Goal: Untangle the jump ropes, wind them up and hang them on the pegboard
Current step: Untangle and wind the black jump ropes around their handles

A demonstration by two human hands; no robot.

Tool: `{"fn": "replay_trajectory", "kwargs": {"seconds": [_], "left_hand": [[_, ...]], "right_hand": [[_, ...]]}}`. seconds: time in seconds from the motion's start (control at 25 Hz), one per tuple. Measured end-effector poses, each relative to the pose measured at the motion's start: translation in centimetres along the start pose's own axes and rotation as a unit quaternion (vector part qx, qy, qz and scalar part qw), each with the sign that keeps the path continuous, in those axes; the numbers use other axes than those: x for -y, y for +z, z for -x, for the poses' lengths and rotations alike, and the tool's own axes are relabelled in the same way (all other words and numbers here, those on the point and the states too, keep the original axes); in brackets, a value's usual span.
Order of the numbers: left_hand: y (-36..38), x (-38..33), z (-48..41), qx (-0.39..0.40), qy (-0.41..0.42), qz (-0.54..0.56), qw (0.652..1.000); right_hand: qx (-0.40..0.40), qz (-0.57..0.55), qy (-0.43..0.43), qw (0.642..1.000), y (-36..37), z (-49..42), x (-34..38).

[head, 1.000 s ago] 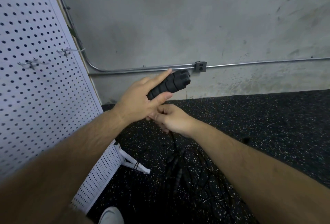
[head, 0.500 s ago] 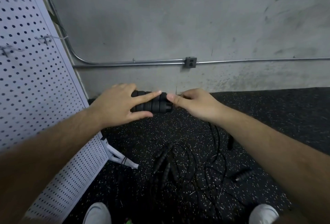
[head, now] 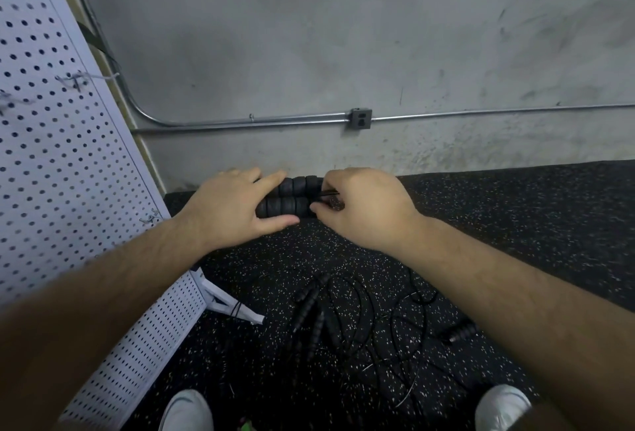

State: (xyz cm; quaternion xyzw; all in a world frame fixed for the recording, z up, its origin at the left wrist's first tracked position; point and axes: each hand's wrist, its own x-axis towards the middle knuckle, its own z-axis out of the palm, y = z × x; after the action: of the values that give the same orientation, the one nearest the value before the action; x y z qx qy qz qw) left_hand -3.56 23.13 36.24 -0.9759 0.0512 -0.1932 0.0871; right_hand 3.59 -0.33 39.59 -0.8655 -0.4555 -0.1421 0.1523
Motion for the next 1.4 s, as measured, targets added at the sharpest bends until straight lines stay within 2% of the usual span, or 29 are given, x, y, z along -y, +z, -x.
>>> {"fn": "replay_trajectory", "kwargs": {"seconds": [0.12,0.24,0.36,0.44,0.48,0.52,0.56,0.6,0.64,0.68,0.8,0.96,1.08,1.24,1.32,1.4], "left_hand": [[-0.2,0.2,0.0,-0.009,-0.003,0.079,0.997],[0.0,-0.1,-0.1,-0.002,0.019,0.08,0.997],[0.0,-1.1,0.1,0.013,0.039,0.099,0.994],[-0.6,-2.0,0.2,-0.007,0.047,0.129,0.99],[-1.1,-2.5,0.2,-0.02,0.047,0.145,0.988],[-1.6,-3.0,0.1,-0.033,0.044,0.16,0.986],[-2.2,-3.4,-0.1,-0.044,0.037,0.177,0.983],[-2.7,-3.9,-0.2,-0.054,0.024,0.194,0.979],[-3.2,-4.1,-0.5,-0.064,0.007,0.207,0.976],[-3.5,-4.3,-0.7,-0.076,-0.011,0.211,0.974],[-3.8,-3.3,-1.3,-0.095,-0.059,0.147,0.983],[-2.9,-0.6,-1.3,-0.068,-0.095,0.072,0.991],[-2.1,0.3,-1.4,-0.054,-0.083,0.035,0.994],[-0.9,1.2,-0.8,-0.025,-0.068,-0.026,0.997],[-0.2,1.1,-0.3,-0.003,-0.046,-0.026,0.999],[0.5,0.3,0.4,0.018,-0.015,-0.024,0.999]], "right_hand": [[0.024,-0.018,-0.072,0.997,-1.4,0.4,-0.5],[0.013,0.008,-0.103,0.995,-1.9,-0.2,-2.1],[-0.006,-0.018,-0.086,0.996,-1.7,-0.6,-3.8],[-0.013,-0.111,-0.026,0.993,-1.2,-0.8,-4.8],[0.0,-0.225,0.036,0.974,-0.9,-0.9,-5.2],[0.028,-0.375,0.103,0.921,-0.9,-1.0,-5.2],[0.045,-0.495,0.155,0.854,-0.7,-1.1,-5.2],[0.053,-0.565,0.183,0.802,-0.2,-1.2,-5.2],[0.057,-0.576,0.192,0.792,0.5,-1.2,-4.9],[0.07,-0.571,0.198,0.794,1.1,-1.0,-4.2],[0.088,-0.501,0.207,0.836,2.9,-0.4,-1.1],[0.11,-0.413,0.153,0.891,2.6,0.2,1.5],[0.133,-0.295,0.108,0.94,1.1,0.9,2.1],[0.185,-0.251,0.075,0.947,-1.5,2.0,2.4],[0.175,-0.189,0.046,0.965,-2.5,2.4,2.4],[0.144,-0.068,-0.001,0.987,-2.7,2.6,2.1]]}}
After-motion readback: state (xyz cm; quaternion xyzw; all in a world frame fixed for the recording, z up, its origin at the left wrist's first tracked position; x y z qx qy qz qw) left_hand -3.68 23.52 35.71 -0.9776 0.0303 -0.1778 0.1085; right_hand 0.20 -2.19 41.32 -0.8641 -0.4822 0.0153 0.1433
